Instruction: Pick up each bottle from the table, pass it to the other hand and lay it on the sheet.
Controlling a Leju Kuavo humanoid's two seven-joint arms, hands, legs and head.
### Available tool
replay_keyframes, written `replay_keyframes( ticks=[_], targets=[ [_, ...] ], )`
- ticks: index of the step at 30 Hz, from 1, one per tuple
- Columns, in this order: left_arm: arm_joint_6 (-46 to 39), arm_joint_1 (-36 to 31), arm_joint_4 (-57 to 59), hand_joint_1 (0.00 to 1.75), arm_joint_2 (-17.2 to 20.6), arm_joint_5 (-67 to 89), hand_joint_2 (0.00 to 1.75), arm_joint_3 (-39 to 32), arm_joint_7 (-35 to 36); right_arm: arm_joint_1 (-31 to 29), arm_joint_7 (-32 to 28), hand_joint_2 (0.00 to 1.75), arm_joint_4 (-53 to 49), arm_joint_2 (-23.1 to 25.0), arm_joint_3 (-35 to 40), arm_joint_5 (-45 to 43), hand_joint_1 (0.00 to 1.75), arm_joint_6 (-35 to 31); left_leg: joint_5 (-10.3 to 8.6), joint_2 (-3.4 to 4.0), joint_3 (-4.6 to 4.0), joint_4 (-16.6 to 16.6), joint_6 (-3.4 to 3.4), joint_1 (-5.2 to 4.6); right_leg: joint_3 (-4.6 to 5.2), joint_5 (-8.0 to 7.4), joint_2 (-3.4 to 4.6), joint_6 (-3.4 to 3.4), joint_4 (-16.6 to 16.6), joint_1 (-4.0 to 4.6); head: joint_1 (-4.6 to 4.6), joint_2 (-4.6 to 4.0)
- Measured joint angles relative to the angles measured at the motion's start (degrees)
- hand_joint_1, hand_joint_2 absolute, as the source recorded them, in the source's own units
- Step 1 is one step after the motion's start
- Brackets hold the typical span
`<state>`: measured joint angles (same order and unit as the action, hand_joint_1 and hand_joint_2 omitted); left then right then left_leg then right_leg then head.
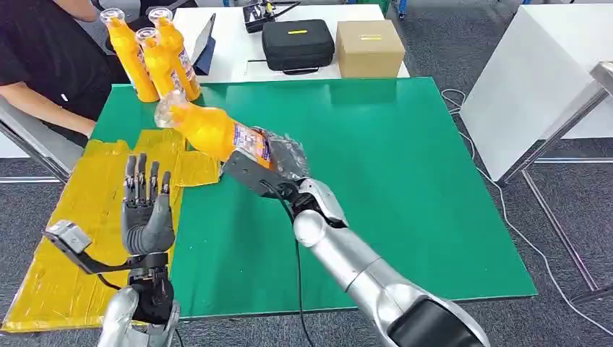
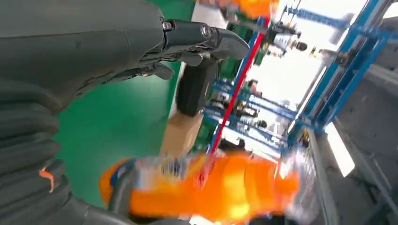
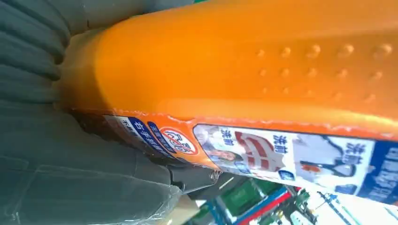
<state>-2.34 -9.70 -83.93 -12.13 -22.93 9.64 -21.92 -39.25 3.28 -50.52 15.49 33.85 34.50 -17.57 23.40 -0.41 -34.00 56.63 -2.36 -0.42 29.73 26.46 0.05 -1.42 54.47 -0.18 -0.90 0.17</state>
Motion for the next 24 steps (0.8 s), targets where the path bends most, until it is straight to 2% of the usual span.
replay_keyframes(
  ticks=[3, 10, 18, 24],
  targets=[
    [0.0, -1.4, 1.3, 0.0, -0.5, 0.0, 1.75, 1.1, 0.4, -0.3, 1.6, 1.75, 3.4, 2.5, 1.3, 3.5, 1.75, -1.5, 0.0, 0.01, -0.03, 0.0, 0.0, 0.02, 0.05, 0.01, 0.0, 0.0, 0.0, 0.01, 0.02, 0.0],
    [0.9, -2.6, 2.9, 0.0, -0.5, -1.6, 1.75, 1.7, 1.3, -0.2, 3.9, 1.75, 7.2, 4.3, 4.4, 5.8, 1.75, -2.6, 0.01, 0.01, -0.18, 0.0, 0.01, 0.02, 0.18, 0.02, 0.0, 0.01, 0.0, 0.01, 0.0, 0.0],
    [1.3, -2.8, 3.1, 0.0, -0.4, -3.1, 1.75, 1.7, 2.9, 0.1, 7.4, 1.75, 8.4, 4.8, 9.0, 6.4, 1.75, -2.8, 0.0, 0.0, -0.19, 0.0, 0.01, 0.01, 0.19, 0.01, 0.0, 0.01, 0.0, 0.0, 0.0, 0.0],
    [1.1, -3.4, 3.3, 0.0, 0.0, -4.6, 1.75, 1.7, 3.3, 0.4, 6.8, 1.75, 7.9, 4.9, 9.0, 9.4, 1.75, -2.9, 0.0, 0.0, -0.18, 0.0, 0.01, 0.01, 0.19, 0.01, 0.0, 0.01, 0.0, 0.0, 0.0, 0.0]
  ],
)
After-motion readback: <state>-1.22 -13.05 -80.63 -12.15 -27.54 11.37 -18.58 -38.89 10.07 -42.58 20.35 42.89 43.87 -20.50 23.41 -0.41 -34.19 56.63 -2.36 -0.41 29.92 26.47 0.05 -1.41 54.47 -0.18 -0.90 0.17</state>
